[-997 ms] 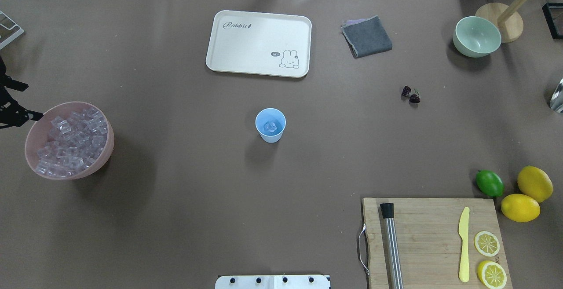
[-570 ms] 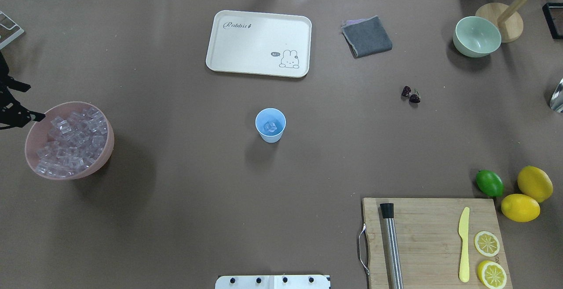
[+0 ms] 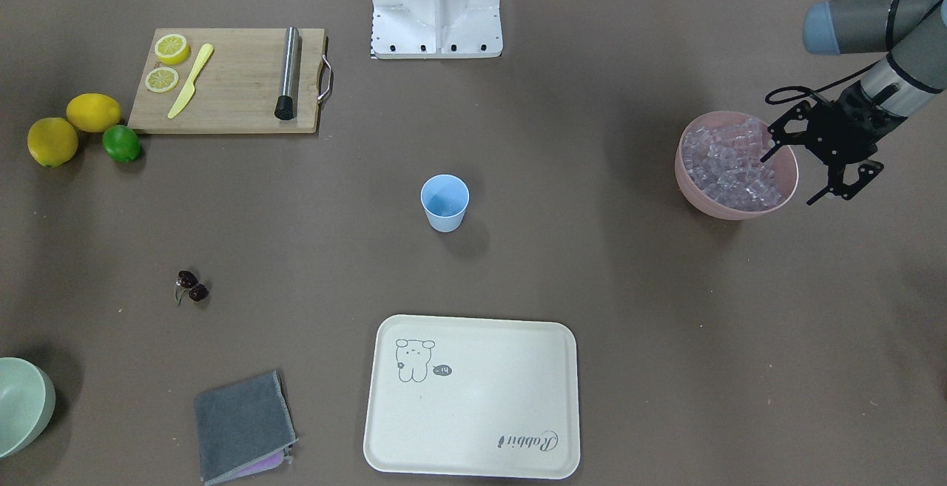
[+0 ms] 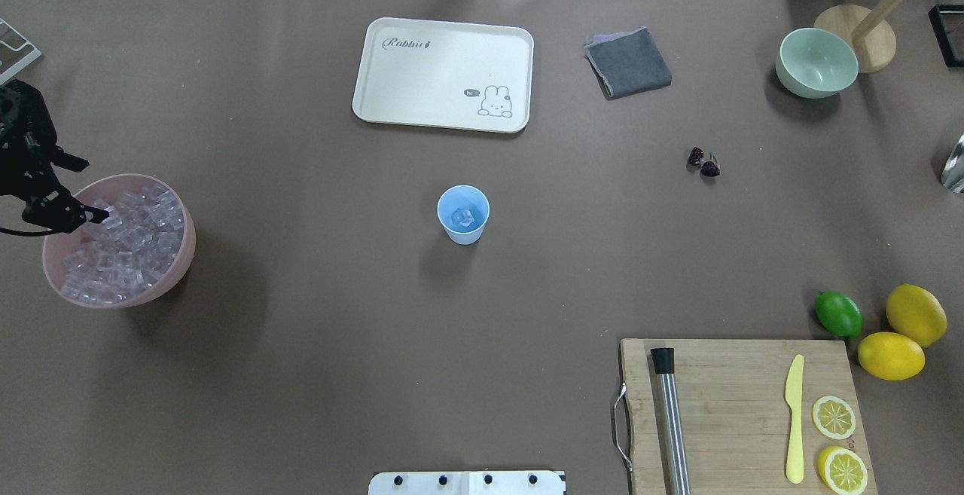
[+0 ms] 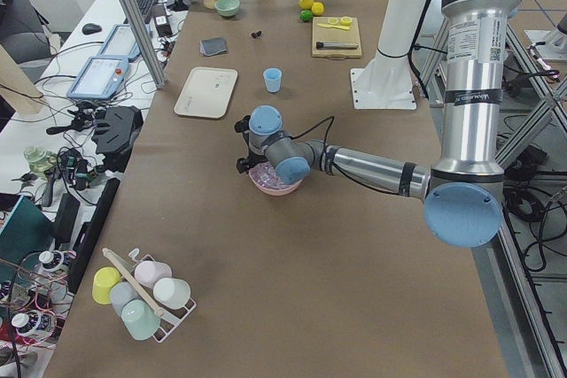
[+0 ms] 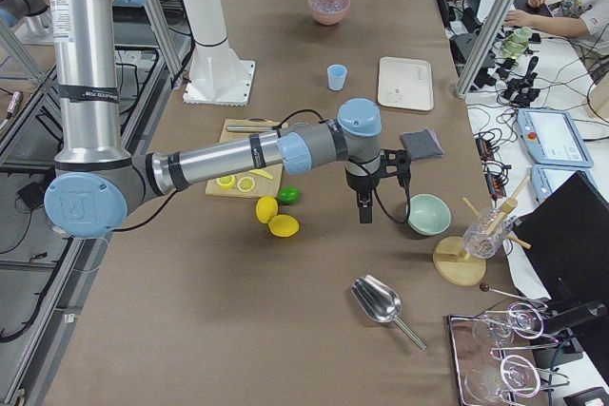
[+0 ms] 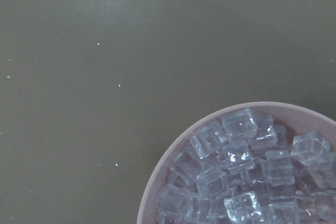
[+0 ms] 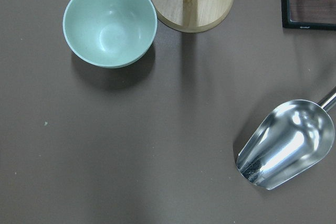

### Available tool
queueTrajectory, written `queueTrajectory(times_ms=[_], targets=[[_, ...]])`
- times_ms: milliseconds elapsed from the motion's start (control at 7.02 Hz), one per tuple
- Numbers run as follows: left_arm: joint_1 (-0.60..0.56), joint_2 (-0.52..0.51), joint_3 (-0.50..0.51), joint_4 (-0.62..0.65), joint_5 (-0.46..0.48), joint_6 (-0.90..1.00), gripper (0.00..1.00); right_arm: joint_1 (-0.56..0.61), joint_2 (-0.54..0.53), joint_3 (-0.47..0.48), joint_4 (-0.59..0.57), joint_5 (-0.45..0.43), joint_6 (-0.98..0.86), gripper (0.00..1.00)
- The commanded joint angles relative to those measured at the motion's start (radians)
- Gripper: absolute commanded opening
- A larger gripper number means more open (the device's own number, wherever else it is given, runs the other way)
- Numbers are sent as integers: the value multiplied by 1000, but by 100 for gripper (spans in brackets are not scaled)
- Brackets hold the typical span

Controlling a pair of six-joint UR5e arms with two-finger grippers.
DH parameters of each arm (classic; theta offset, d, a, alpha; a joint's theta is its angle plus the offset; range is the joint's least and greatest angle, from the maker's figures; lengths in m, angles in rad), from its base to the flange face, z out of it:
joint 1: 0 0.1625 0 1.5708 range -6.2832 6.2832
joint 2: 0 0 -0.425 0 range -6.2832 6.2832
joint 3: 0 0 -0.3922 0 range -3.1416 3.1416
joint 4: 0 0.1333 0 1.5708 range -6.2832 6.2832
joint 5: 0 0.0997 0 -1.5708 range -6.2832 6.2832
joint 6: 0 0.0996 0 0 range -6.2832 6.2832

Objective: Put ice and cherries in cup
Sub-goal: 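Lower the left gripper into the pink bowl and grasp another ice cube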

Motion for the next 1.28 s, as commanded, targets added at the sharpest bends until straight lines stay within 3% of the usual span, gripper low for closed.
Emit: queueTrajectory(times_ms=[0, 1139], targets=[[16, -1, 7, 2, 8, 7, 97, -2, 1, -5, 0, -2, 0, 100], [71, 4, 48, 6, 11, 1, 97, -11, 8, -5, 0, -26, 1, 100]])
